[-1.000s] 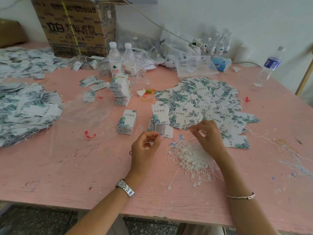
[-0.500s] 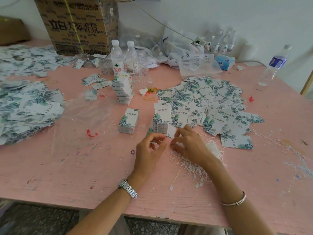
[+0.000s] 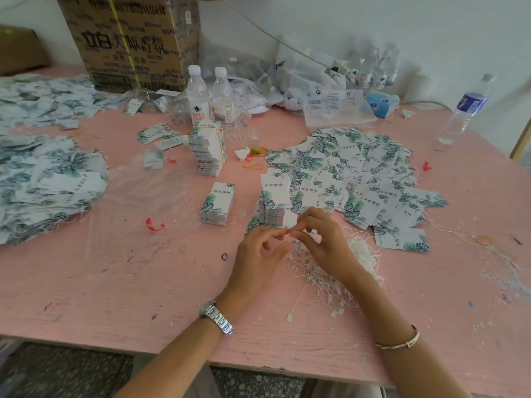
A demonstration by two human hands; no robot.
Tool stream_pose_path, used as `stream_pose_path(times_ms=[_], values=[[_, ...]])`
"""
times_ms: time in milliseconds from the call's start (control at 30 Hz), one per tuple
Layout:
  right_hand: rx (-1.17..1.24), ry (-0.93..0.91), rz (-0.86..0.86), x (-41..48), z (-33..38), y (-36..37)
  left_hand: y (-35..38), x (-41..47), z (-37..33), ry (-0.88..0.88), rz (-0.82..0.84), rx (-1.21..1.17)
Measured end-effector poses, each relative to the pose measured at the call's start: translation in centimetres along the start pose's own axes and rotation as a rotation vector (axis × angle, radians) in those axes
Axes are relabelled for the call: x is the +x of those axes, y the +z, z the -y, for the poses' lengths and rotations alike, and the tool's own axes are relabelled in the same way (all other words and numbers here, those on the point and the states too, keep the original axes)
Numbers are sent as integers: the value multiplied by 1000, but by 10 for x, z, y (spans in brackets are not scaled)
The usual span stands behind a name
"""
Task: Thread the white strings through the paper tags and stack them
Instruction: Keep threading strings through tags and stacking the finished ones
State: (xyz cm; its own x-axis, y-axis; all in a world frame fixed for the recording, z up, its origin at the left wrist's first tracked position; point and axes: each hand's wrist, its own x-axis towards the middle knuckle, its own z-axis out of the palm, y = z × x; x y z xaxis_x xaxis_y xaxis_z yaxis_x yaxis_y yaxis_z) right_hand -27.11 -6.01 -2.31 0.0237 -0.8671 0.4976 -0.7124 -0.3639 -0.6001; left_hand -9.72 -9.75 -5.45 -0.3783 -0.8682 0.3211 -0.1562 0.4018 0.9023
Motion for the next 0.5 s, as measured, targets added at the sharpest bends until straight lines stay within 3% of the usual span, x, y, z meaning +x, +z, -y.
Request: stream_pose_path(times_ms=[300, 500], values=[[566, 131, 84, -2, 4, -2, 2, -2, -11, 48, 199, -141], [929, 284, -139, 0, 0, -15, -1, -4, -14, 4, 185, -157]])
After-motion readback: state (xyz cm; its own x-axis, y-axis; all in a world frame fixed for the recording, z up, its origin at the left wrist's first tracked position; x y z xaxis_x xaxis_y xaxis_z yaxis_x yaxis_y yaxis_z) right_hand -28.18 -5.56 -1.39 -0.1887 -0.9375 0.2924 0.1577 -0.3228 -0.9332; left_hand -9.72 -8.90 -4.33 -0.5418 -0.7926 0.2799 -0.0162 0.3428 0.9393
